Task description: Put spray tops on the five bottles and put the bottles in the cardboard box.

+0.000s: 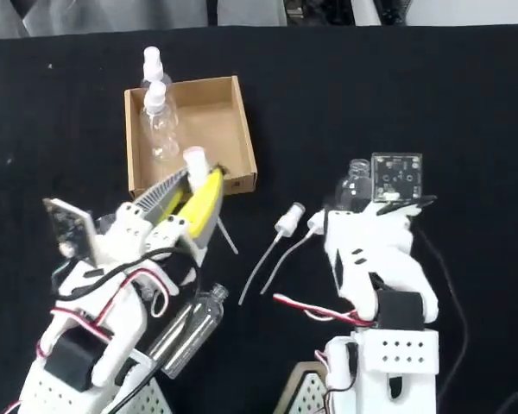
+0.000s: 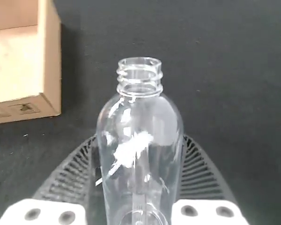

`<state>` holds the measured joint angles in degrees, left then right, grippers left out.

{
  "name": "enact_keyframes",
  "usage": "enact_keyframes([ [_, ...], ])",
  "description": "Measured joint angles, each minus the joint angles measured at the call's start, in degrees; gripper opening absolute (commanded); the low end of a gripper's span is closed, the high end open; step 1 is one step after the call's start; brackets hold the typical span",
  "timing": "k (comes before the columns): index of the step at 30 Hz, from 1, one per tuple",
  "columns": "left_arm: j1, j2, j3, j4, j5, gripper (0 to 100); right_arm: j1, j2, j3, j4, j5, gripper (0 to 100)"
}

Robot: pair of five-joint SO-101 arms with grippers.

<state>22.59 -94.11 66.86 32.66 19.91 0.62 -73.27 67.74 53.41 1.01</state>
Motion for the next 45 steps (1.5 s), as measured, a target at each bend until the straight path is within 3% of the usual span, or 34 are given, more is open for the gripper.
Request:
enact_keyframes([
  [7, -3.7, -3.7, 0.0, 0.0, 0.6, 3, -3.4, 0.0, 0.1, 0.0, 0.0, 9.6],
  [25, -16.9, -5.5, 0.0, 0.0, 22.4, 3, -12.6, 0.0, 0.3, -2.5, 0.0, 9.6],
  [37, -23.6, -5.5, 0.0, 0.0, 27.3, 3, -20.3, 0.0, 11.6, -24.2, 0.0, 9.6],
  [45, -24.1, -5.5, 0.0, 0.0, 30.2, 3, -24.2, 0.0, 13.3, -27.3, 0.0, 9.8],
])
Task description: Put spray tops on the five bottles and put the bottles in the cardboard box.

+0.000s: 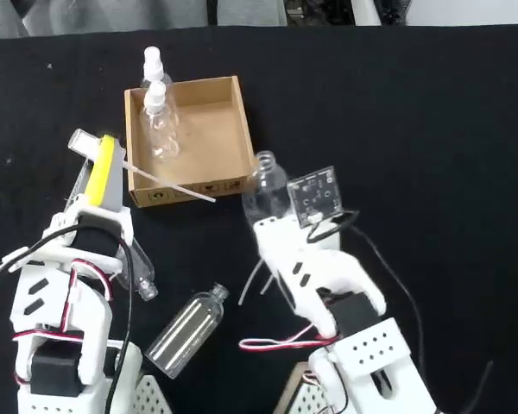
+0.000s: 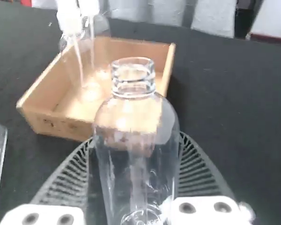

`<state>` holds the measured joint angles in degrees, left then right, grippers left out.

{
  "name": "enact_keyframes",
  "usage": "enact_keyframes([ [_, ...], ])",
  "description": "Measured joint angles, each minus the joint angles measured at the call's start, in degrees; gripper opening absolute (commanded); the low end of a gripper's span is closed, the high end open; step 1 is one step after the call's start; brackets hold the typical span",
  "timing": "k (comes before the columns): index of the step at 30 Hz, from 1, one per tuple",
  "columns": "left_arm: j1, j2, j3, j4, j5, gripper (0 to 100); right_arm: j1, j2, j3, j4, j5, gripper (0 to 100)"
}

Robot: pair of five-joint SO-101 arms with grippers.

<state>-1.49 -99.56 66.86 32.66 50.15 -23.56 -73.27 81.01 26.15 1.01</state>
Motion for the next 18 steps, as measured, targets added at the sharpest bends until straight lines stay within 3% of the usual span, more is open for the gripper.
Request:
enact_keyframes([
  [12, -2.9, 0.0, 0.0, 0.0, 1.5, 3, -2.3, 0.0, 1.8, 0.0, 0.1, 9.7],
  [18, -5.9, 0.0, 0.0, 0.0, 6.2, 3, -2.3, 0.0, 4.2, -0.3, 9.1, 9.6],
])
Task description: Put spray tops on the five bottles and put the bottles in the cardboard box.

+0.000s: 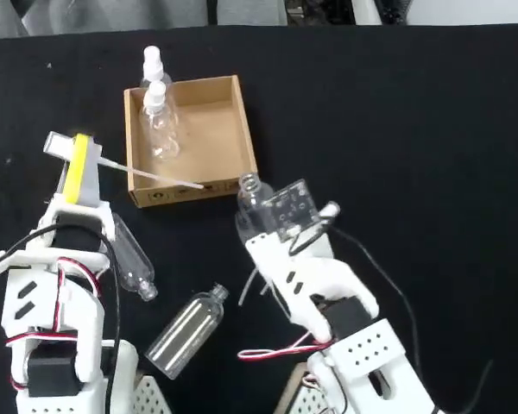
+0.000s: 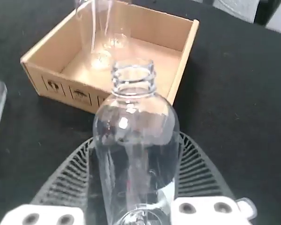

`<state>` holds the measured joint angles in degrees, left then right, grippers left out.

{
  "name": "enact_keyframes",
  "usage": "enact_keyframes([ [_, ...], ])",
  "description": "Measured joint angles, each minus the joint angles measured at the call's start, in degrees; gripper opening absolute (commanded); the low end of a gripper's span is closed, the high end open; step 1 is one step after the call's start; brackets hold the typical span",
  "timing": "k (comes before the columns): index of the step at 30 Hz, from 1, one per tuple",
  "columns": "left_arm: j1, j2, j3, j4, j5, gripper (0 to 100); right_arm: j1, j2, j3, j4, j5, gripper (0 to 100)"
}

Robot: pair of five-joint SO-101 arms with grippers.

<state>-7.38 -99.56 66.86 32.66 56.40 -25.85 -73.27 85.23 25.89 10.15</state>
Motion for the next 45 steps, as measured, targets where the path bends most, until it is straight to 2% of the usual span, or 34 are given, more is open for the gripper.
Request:
enact_keyframes([
  [4, 0.1, 0.0, 0.0, 0.0, 0.4, 3, 0.0, -1.5, 2.4, -2.7, 2.8, 9.6],
  [9, 0.1, 0.0, 0.0, 0.0, 0.4, 3, -0.3, -10.1, 7.2, -4.2, 5.3, 9.4],
  [14, 0.1, -0.1, 0.0, 0.0, 0.4, 3, -0.3, -20.8, 12.0, -4.2, 8.5, 2.8],
  [19, 2.1, -0.3, 0.0, 0.0, 0.4, 3, -0.4, -28.6, 11.9, 1.9, 9.0, 3.8],
  [27, 8.8, -0.4, 0.0, 0.0, 0.1, 3, -0.5, -29.5, 11.8, 8.2, 9.0, 3.6],
  [34, 15.4, -0.4, 0.0, 0.0, -5.5, 3, -0.5, -29.5, 11.8, 8.2, 9.0, 3.6],
  [40, 15.8, -0.4, 0.0, 0.0, -6.2, 3, -0.5, -29.5, 11.8, 8.2, 9.0, 3.6],
  [45, 16.0, -0.7, 2.3, -4.7, -6.2, 3, -0.5, -29.5, 11.8, 8.2, 9.0, 3.7],
])
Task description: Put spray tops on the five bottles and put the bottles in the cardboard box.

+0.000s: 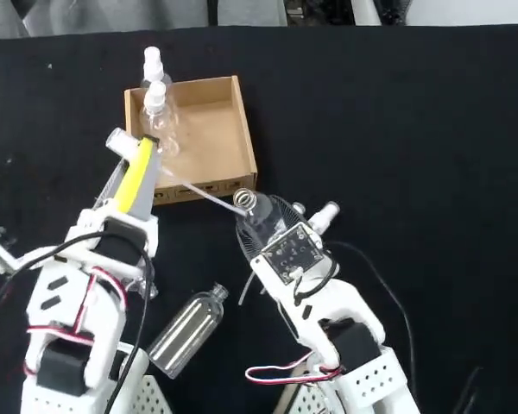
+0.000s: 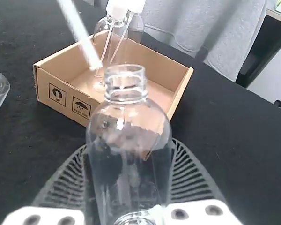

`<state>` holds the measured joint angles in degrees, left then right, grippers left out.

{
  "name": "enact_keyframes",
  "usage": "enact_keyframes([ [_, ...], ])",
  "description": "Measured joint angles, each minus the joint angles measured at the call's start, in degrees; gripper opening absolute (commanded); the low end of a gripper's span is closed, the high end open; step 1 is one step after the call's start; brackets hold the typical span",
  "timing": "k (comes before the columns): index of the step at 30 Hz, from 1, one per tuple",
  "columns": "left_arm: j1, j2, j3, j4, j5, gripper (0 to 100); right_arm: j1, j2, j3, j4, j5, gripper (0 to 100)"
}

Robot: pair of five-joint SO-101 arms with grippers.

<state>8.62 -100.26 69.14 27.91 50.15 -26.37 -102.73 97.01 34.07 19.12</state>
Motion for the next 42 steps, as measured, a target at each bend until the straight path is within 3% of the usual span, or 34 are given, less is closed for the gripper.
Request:
enact_keyframes([
  [7, -2.0, 0.8, 10.5, -15.8, 0.0, 3, 0.0, 0.0, 0.0, 0.0, 0.0, 3.8],
  [11, -3.3, 0.8, 12.2, -20.0, -0.2, 3, 0.0, 0.0, 0.0, 0.0, 0.0, 3.8],
  [23, -3.2, 0.8, 12.2, -20.0, -2.5, 3, 0.0, 0.0, 0.0, 0.0, 0.0, 3.8],
  [32, 2.7, 0.8, 12.2, -15.5, -7.2, 3, 0.0, 0.0, 0.0, 0.0, 0.0, 3.8],
  [42, 2.9, -2.2, 12.2, -15.3, -7.4, 3, 0.0, 0.0, 0.0, 1.6, 0.0, 3.8],
])
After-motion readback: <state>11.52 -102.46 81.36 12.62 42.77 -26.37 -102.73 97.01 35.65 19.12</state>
